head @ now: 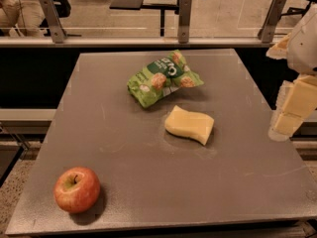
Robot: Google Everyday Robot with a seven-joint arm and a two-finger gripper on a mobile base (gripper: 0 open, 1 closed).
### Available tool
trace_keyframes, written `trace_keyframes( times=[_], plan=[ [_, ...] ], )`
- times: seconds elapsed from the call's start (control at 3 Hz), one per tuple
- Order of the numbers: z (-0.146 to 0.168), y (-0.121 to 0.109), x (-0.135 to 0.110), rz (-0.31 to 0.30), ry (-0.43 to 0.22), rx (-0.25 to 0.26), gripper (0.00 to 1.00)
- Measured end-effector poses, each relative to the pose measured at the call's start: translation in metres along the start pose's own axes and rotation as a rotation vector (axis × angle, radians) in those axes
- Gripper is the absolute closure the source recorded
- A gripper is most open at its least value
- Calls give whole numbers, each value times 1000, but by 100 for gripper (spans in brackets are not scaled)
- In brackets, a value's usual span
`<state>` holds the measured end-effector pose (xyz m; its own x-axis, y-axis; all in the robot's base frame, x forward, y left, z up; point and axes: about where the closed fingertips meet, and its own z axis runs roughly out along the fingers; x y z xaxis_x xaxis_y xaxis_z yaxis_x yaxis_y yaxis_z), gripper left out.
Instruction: Pick sponge
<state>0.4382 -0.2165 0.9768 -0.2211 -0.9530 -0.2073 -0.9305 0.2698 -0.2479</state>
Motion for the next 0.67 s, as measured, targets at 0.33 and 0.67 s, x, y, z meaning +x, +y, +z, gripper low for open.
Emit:
trace_keyframes(
  times=[0.33,0.67],
  plan=[
    [0,0,-1,0,-2,2,0],
    [4,1,-8,1,-32,1,0]
  ],
)
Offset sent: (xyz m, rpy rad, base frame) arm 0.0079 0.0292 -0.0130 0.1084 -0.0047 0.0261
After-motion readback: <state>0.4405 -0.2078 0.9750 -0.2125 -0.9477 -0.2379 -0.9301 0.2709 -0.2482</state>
